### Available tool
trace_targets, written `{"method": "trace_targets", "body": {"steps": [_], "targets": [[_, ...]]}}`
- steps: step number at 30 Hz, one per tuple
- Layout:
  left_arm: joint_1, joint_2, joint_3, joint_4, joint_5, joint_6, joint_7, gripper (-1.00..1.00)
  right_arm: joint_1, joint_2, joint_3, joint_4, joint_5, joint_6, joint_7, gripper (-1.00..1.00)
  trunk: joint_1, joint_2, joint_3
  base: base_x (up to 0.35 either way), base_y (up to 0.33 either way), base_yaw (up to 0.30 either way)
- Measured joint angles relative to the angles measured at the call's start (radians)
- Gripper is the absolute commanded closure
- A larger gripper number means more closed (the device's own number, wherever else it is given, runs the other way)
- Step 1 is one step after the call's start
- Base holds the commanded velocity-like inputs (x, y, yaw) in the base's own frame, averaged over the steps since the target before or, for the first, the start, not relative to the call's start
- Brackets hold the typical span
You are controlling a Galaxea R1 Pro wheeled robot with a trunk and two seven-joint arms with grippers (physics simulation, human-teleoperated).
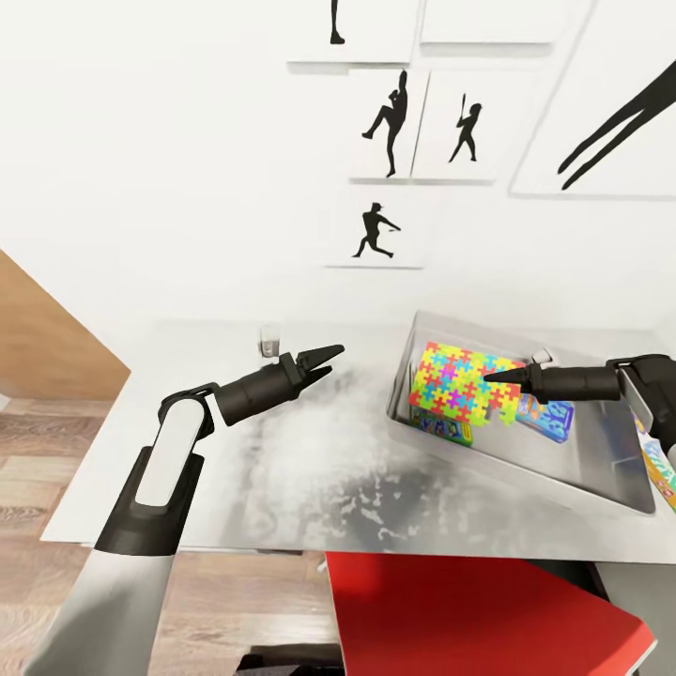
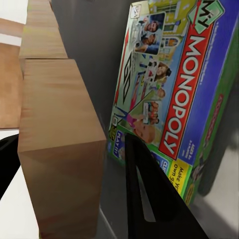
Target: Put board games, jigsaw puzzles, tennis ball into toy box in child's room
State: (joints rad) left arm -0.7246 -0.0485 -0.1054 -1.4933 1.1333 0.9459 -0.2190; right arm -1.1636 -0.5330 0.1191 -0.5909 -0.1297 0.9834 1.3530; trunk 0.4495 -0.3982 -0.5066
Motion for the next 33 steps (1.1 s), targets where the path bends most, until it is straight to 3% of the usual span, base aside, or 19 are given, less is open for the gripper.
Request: {"method": "trace_targets", "body": {"steps": [33], "targets": [[0.0, -0.012, -0.004, 0.0, 0.0, 0.002, 0.002, -1.0, -0.02, -0.01, -0.002, 0.0, 0.0, -0.002, 0.0, 1.0, 0.0, 0.0, -0.048, 0.0, 0.0, 0.0]]}}
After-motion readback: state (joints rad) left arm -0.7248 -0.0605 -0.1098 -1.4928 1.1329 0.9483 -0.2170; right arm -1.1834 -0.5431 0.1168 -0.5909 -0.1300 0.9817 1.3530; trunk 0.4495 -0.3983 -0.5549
